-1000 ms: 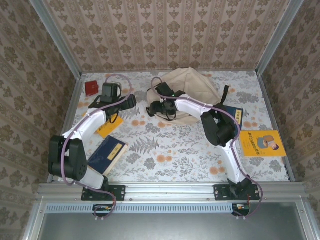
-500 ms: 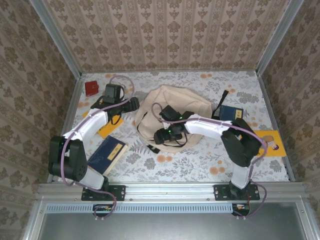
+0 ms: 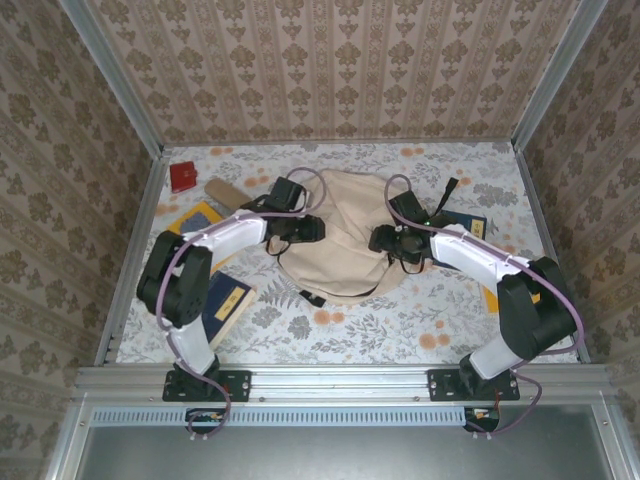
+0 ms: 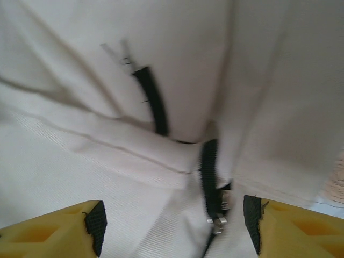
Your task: Pack the student bag
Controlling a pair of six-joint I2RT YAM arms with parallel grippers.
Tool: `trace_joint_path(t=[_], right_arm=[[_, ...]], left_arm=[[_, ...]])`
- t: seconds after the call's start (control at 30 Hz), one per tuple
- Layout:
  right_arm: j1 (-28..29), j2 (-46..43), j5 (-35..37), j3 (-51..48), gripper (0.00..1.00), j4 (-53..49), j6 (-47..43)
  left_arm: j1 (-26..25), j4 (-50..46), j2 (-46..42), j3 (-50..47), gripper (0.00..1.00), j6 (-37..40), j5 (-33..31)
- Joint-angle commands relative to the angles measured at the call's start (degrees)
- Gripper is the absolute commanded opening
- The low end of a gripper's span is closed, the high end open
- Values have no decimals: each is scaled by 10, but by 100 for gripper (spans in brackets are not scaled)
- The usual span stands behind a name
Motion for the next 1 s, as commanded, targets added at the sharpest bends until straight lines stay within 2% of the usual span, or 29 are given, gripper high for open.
trace_joint_path(t=[0.0,0.27,0.63,0.8,0.97], right_arm=[[-12,12,24,-4,72,-22,24],[-23,119,-25,54,70,-2,-10],[-23,263,-124,194,71,37,-99],[-23,297,-101,279,71,-15,-163],[-24,248,-45,291,71,-75,-225]], left_arm=[[-8,-29,30,26,41,-14,9],[-3,-54,50,-2,39,-26,-42],[25,-36,9,-107,39,-54,-60],[18,-28,-10,-109,44,-43,-20],[-6,-59,-37,-54,49,-16,-15]])
